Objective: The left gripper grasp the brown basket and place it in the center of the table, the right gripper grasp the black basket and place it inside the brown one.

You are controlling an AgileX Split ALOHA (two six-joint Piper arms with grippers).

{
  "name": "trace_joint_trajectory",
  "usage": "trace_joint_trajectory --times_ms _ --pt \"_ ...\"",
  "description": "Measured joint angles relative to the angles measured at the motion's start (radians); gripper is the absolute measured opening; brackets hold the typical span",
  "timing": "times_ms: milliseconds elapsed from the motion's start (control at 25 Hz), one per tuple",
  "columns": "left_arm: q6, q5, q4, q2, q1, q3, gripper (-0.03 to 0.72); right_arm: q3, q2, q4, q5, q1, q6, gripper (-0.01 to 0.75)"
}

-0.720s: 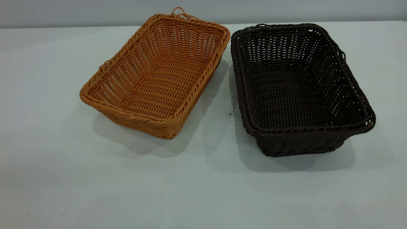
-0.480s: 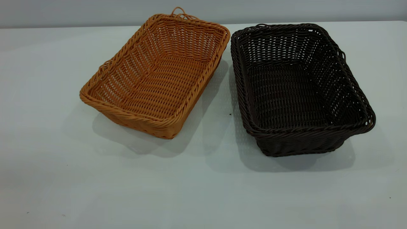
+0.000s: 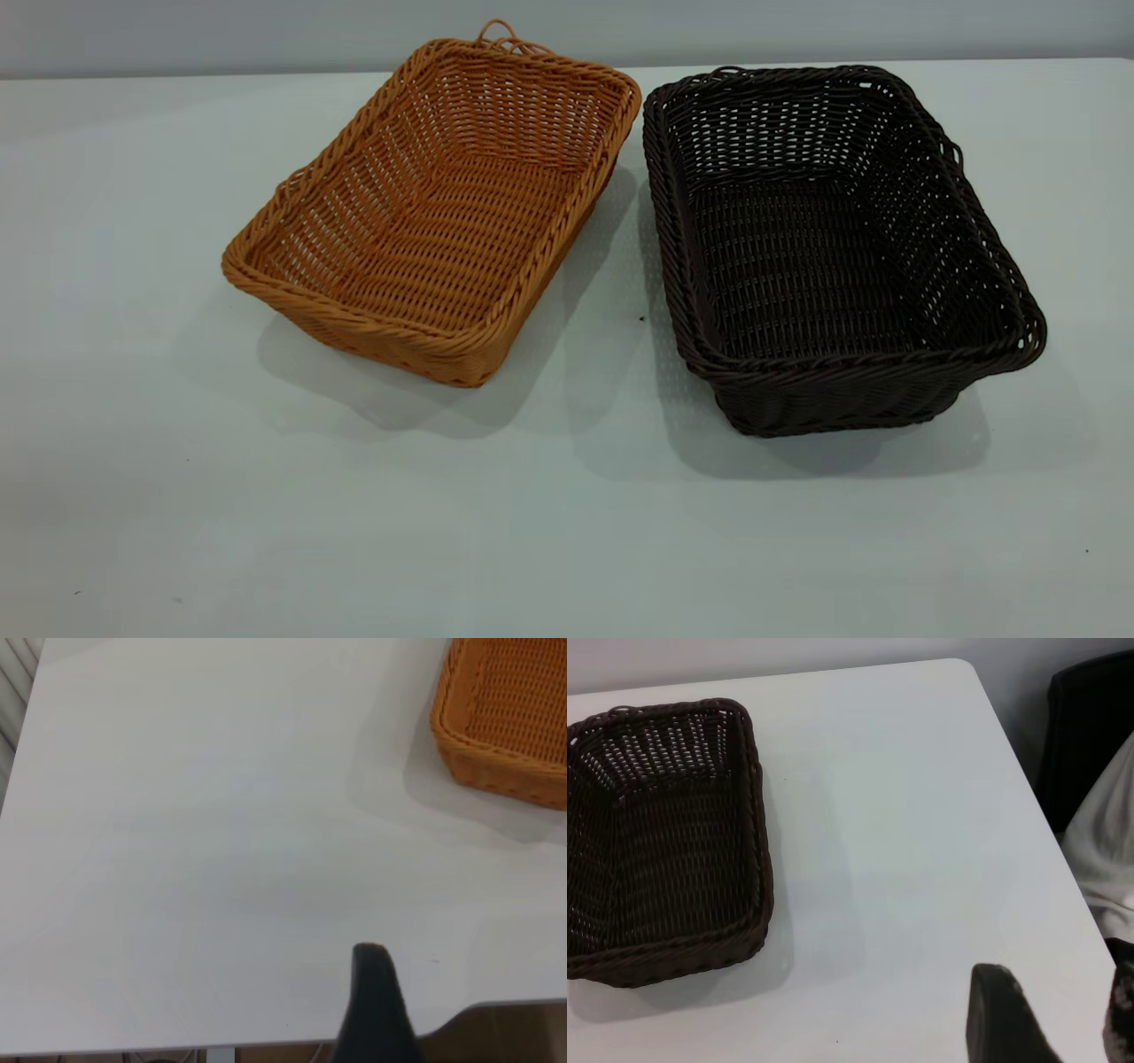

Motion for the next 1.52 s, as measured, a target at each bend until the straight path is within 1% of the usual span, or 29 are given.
trace_joint_trajectory --times_ms 920,1080,1200,1360,1440,1520 --pt "0.001 0.0 0.0 0.0 0.0 0.0 0.471 0.0 0.0 0.0 0.0 0.0 0.0 0.239" --pt "-0.033 -0.007 0.0 0.042 0.0 -0.004 0.471 0.0 0.0 0.012 0.0 0.0 0.0 0.239" --pt "-0.067 -0.085 -0.001 0.153 0.0 -0.034 0.471 0.0 0.0 0.0 0.0 0.0 0.0 0.239" --pt "-0.072 -0.236 -0.001 0.362 0.0 -0.099 0.471 0.0 0.0 -0.018 0.0 0.0 0.008 0.24" --pt "-0.068 -0.293 -0.002 0.481 0.0 -0.133 0.471 0.0 0.0 -0.023 0.0 0.0 0.008 0.252" --pt "-0.047 -0.341 -0.002 0.593 0.0 -0.165 0.471 0.0 0.0 -0.023 0.0 0.0 0.008 0.28"
